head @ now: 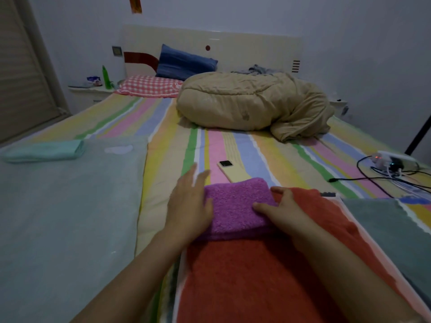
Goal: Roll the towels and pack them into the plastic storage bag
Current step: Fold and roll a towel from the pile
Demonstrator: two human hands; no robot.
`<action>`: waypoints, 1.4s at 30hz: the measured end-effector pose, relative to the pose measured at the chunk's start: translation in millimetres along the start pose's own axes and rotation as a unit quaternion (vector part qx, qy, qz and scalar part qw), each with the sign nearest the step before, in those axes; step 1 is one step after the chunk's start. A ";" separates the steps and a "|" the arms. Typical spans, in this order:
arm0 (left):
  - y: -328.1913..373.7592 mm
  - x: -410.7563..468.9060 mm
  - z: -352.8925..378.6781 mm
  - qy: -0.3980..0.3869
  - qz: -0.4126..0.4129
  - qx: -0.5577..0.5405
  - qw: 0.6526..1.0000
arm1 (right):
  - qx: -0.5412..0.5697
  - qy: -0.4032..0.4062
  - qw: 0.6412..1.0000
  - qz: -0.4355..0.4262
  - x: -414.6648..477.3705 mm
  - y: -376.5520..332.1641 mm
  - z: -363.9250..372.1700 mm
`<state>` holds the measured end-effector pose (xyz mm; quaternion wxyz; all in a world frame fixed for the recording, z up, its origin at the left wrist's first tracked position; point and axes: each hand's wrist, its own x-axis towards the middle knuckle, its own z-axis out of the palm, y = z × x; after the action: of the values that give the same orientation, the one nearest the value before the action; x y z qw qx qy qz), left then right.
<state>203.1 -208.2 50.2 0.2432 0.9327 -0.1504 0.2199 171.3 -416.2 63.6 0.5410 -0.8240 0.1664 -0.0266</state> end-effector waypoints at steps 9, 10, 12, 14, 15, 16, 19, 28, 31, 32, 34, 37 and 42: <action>19.3 -10.6 54.3 -0.106 0.108 0.131 0.980 | 0.035 0.067 0.996 -0.050 -18.3 -8.9 13.3; 18.5 -10.2 55.3 -0.106 0.111 0.113 0.982 | 0.011 0.084 0.993 -0.084 -22.6 -12.4 17.3; 17.5 -8.1 50.8 -0.120 0.088 0.003 0.989 | -0.059 0.113 0.978 -0.166 -34.3 -21.3 28.3; 18.2 1.5 38.9 -0.121 -0.024 -0.260 0.958 | -0.125 0.132 0.952 -0.246 -47.7 -30.1 42.6; 16.5 6.4 30.2 -0.109 -0.116 -0.425 0.891 | -0.156 0.134 0.938 -0.279 -53.9 -33.9 50.3; 14.0 11.0 21.0 -0.096 -0.196 -0.569 0.793 | -0.185 0.132 0.924 -0.306 -58.5 -36.7 58.1; -1.1 17.2 14.4 -0.115 -0.301 -0.711 0.625 | -0.231 0.111 0.907 -0.334 -63.3 -42.4 74.2; -9.2 26.5 12.3 -0.068 -0.264 -0.452 0.849 | -0.127 -0.060 0.942 -0.303 -54.3 -33.1 66.3; -19.3 27.1 8.5 -0.083 -0.297 -0.425 0.851 | -0.076 0.019 0.951 -0.299 -44.0 -24.1 54.0; -18.4 25.7 3.4 -0.089 -0.306 -0.438 0.841 | -0.076 0.056 0.954 -0.285 -37.1 -19.3 49.3; -18.9 23.7 -2.5 -0.082 -0.326 -0.483 0.809 | -0.081 0.080 0.967 -0.228 -25.4 -13.4 42.8; -22.1 19.2 -7.7 -0.088 -0.346 -0.533 0.768 | -0.030 0.004 0.994 -0.102 -15.8 -10.2 47.4; -35.9 14.6 3.3 -0.091 -0.380 -0.516 0.762 | -0.030 -0.036 0.998 -0.030 -10.7 -21.6 69.2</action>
<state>230.6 -182.5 40.7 0.7364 0.6628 0.1041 -0.0872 181.9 -344.0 55.9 0.5204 -0.8451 0.1224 -0.0083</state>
